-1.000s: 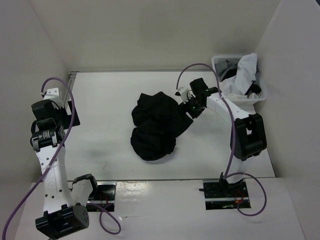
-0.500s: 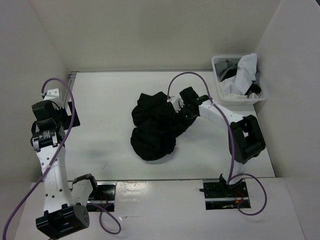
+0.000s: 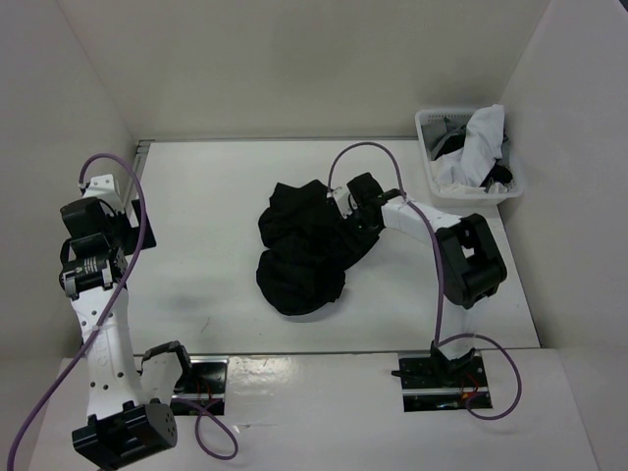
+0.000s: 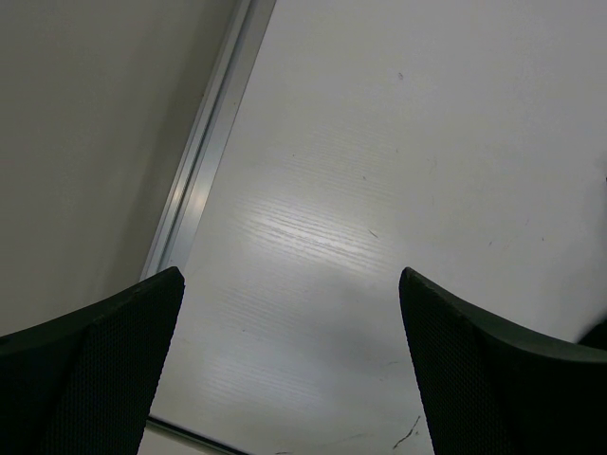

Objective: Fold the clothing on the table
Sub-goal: Move the skirt to the center of the board, then flatten the skirt out

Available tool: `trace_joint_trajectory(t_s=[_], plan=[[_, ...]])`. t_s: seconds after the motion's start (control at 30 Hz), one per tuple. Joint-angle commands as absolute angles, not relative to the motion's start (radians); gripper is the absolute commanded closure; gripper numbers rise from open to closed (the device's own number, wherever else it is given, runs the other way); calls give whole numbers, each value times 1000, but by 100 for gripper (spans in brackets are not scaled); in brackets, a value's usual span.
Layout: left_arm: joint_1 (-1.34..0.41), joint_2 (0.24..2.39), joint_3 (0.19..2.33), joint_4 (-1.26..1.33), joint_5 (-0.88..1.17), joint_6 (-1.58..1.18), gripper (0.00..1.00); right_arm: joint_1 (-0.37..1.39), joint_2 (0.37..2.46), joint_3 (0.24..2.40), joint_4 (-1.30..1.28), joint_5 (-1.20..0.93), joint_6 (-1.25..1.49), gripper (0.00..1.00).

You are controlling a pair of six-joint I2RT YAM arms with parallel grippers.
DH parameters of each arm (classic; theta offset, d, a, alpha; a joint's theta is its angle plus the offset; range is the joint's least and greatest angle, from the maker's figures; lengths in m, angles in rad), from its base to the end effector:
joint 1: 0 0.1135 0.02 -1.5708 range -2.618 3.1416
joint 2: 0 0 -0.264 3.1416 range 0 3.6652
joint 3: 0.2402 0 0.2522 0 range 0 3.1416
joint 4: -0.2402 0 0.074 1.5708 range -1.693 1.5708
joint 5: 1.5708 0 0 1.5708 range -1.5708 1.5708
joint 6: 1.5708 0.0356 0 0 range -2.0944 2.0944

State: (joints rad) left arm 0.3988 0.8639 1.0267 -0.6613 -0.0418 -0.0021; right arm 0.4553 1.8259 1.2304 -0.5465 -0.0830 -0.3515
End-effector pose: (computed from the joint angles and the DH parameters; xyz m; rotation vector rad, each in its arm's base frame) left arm 0.1623 0.0700 0.3608 -0.4397 2.0344 0.2863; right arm 0.3297 0.1647 0.1817 -1.0880 2.4867 0.1432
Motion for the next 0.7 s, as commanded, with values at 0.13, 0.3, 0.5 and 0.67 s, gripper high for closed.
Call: trace_joint_trajectory(t_s=[0.13, 0.3, 0.5, 0.67], plan=[[416, 848, 1028, -627, -25, 8, 0, 453, 1870, 1249, -472, -63, -333, 28], [416, 848, 1028, -627, -25, 8, 0, 453, 1907, 1249, -463, -54, -333, 41], [416, 848, 1028, -627, -15, 8, 0, 453, 1940, 1258, -463, -54, -333, 54], [416, 848, 1028, -627, -15, 8, 0, 453, 1940, 1258, -454, -54, -342, 79]])
